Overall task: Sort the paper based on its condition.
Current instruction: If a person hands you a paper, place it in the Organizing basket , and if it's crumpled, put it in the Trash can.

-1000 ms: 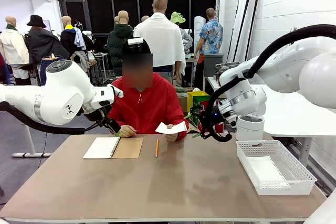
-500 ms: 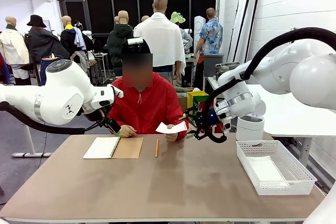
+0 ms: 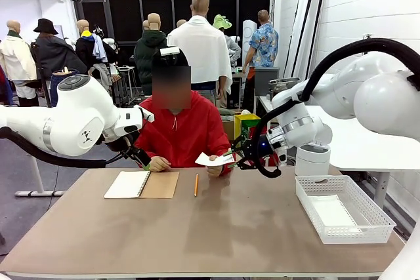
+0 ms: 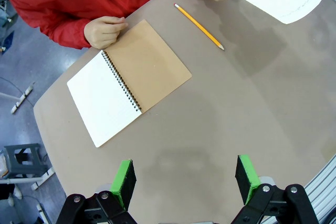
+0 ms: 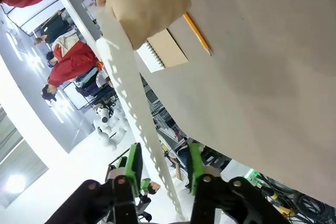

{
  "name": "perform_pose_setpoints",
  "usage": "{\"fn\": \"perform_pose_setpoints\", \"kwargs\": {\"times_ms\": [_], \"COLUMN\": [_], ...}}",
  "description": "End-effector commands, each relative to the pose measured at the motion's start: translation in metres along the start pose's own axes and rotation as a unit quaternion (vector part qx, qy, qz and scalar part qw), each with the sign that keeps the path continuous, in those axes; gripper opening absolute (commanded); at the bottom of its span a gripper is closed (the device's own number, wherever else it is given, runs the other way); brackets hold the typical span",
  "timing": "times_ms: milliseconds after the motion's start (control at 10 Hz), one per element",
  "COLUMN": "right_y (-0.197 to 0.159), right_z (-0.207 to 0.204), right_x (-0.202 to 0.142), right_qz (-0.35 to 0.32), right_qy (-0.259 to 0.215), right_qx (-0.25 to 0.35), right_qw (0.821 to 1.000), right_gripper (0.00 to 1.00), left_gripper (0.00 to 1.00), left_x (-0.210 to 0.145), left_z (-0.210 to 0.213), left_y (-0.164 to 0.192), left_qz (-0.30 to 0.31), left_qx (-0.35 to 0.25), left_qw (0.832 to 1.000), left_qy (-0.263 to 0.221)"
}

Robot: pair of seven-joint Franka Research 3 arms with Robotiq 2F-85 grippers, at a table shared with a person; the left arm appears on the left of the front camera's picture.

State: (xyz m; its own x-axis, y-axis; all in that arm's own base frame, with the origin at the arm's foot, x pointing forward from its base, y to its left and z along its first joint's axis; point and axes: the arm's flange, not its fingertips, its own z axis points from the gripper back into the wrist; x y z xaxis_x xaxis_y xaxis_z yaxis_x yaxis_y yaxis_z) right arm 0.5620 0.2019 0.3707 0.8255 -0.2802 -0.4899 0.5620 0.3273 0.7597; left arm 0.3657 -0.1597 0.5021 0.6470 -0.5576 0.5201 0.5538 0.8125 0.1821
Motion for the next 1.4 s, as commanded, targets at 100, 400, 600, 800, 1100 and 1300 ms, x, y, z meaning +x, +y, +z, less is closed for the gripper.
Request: {"fn": "perform_pose_setpoints", "kwargs": {"times_ms": [100,400,600,800,1100,1300], "right_y": [0.003,0.005,0.007,0.008,0.014,0.016], "right_z": [-0.008,-0.007,-0.004,0.002,0.03,0.059], "right_x": [0.007,0.003,-0.006,-0.015,-0.047,-0.067], "right_qz": [-0.005,0.01,0.024,0.041,0.107,0.176], "right_qy": [-0.003,-0.001,0.017,0.032,0.019,-0.032], "right_qx": [0.019,0.019,0.016,0.016,-0.031,-0.147], "right_qw": [1.0,1.0,0.999,0.999,0.994,0.973], "right_gripper": [0.0,0.0,0.0,0.0,0.0,0.0], "left_gripper": [1.0,1.0,1.0,1.0,1.0,1.0], "left_x": [-0.001,-0.001,-0.001,-0.001,-0.001,-0.001], "left_z": [-0.001,-0.001,-0.001,-0.001,-0.001,-0.001], "left_y": [0.001,0.001,0.001,0.001,0.001,0.001], "left_qz": [-0.003,-0.003,-0.003,-0.003,-0.003,-0.003], "left_qx": [-0.001,-0.001,-0.001,-0.001,-0.001,-0.001], "left_qw": [1.0,1.0,1.0,1.0,1.0,1.0], "left_qy": [-0.002,-0.002,-0.002,-0.002,-0.002,-0.002]}}
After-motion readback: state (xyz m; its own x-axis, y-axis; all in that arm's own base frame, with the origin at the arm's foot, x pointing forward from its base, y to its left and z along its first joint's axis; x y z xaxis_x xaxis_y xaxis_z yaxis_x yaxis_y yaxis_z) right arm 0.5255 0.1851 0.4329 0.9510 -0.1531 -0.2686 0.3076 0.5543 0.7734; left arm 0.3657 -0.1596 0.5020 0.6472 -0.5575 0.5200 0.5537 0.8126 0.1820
